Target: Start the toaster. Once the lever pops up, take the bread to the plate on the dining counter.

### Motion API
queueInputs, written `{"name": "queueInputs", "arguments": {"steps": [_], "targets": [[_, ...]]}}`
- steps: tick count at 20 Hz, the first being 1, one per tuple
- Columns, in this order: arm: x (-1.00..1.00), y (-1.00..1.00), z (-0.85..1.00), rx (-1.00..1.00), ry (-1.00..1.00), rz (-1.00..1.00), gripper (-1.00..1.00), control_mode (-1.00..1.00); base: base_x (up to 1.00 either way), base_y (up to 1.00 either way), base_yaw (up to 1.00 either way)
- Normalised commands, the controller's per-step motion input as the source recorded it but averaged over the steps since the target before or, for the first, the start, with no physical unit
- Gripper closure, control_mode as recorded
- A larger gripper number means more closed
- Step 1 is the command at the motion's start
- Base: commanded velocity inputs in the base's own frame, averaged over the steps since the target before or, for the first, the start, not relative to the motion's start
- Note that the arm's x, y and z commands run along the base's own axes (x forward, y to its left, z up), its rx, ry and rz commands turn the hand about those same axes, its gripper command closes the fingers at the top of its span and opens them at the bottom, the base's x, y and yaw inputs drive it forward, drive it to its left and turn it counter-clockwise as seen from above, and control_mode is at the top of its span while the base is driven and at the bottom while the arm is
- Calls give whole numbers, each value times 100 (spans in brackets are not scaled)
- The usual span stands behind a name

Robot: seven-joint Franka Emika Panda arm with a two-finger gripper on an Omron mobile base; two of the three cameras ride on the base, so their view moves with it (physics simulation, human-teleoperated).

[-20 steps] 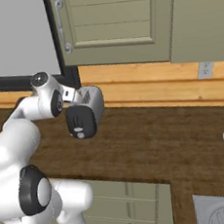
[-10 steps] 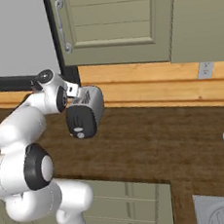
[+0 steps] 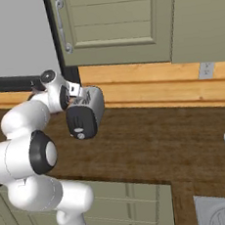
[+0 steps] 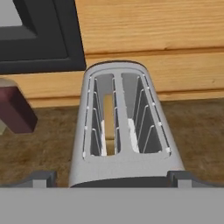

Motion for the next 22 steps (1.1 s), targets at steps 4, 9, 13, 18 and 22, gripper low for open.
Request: {"name": "queueInputs", "arguments": {"steps": [4,9,13,18,22], "targets": [[3,0,-25,0,-3,0,-100,-100,0,0,0],[24,0,-5,0,-1,0,-100,-100,0,0,0],[34,0,0,0,0,0,-100,-100,0,0,0],[13,0,-1,0,0,0,-100,-100,0,0,0],[0,0,0,0,0,0,-100,-100,0,0,0]]}}
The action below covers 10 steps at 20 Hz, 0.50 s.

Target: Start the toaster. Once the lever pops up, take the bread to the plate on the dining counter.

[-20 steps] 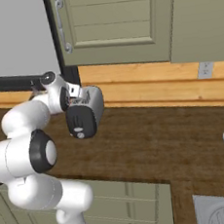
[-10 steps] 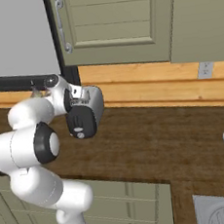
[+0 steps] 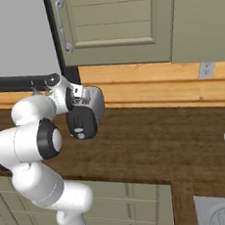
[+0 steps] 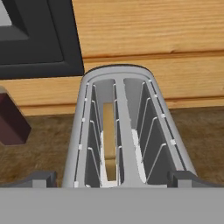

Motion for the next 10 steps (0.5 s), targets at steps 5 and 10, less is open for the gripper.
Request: {"name": "queueInputs", "arguments": {"steps": [5,10], "targets": [[0,0,0,0,0,0,-100,-100,0,0,0],[0,0,0,0,0,0,-100,-100,0,0,0]]}}
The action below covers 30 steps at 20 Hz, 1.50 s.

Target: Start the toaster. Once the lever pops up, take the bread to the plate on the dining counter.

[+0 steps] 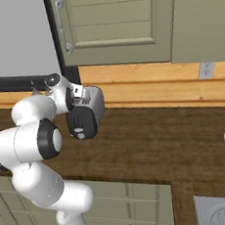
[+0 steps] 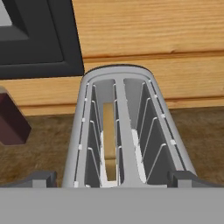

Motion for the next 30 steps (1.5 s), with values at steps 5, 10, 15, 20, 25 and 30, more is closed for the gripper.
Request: {"name": "queueInputs", "arguments": {"steps": [5,10,15,20,25,30], "targets": [[0,0,0,0,0,0,-100,-100,0,0,0],[0,0,0,0,0,0,-100,-100,0,0,0],[0,0,0,0,0,0,-100,-100,0,0,0],[0,0,0,0,0,0,-100,-100,0,0,0],[0,0,0,0,0,0,-100,-100,0,0,0],[0,0,0,0,0,0,-100,-100,0,0,0]]}}
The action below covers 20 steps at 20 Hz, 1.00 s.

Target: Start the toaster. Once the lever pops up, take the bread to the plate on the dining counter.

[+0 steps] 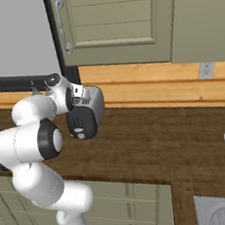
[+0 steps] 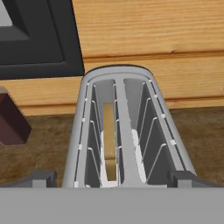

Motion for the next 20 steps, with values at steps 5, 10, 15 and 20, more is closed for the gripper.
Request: {"name": "queueInputs", "arguments": {"steps": [5,10,15,20], "targets": [[0,0,0,0,0,0,-100,-100,0,0,0],[0,0,0,0,0,0,-100,-100,0,0,0],[0,0,0,0,0,0,-100,-100,0,0,0],[0,0,0,0,0,0,-100,-100,0,0,0]]}}
